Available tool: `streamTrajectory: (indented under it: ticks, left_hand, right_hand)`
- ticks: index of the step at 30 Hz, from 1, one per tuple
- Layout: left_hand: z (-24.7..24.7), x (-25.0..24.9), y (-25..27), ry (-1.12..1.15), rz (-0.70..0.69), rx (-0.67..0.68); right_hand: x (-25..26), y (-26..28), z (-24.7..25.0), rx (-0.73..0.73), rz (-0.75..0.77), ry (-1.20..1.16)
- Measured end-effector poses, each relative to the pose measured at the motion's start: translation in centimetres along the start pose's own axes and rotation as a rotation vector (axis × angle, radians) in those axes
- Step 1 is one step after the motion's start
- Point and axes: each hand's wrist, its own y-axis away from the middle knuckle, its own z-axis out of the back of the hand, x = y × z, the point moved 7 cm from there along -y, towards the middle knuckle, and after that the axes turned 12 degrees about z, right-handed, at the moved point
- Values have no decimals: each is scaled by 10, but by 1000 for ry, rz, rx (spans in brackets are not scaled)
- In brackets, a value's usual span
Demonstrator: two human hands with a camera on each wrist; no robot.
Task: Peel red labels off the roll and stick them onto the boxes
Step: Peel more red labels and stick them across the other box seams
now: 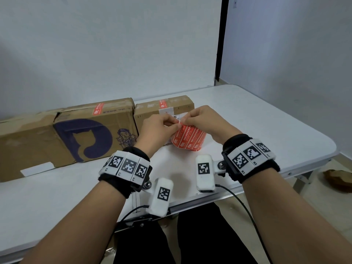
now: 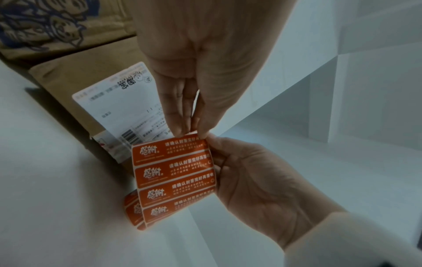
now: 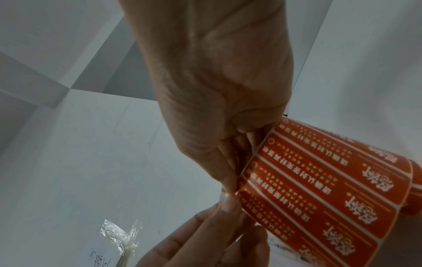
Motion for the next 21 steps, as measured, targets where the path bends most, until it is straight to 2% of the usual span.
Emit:
streamTrajectory:
  ticks: [5, 12, 21]
  left_hand:
    - [1, -3, 0, -11, -30, -10]
    - [3, 6, 0, 220, 81, 70]
    - [29, 26, -6, 403, 204, 30]
  right_hand:
    - [2, 0, -1, 4, -6, 19]
    - [1, 0, -2, -6, -4, 59]
    - [9, -5, 6, -62, 1, 306]
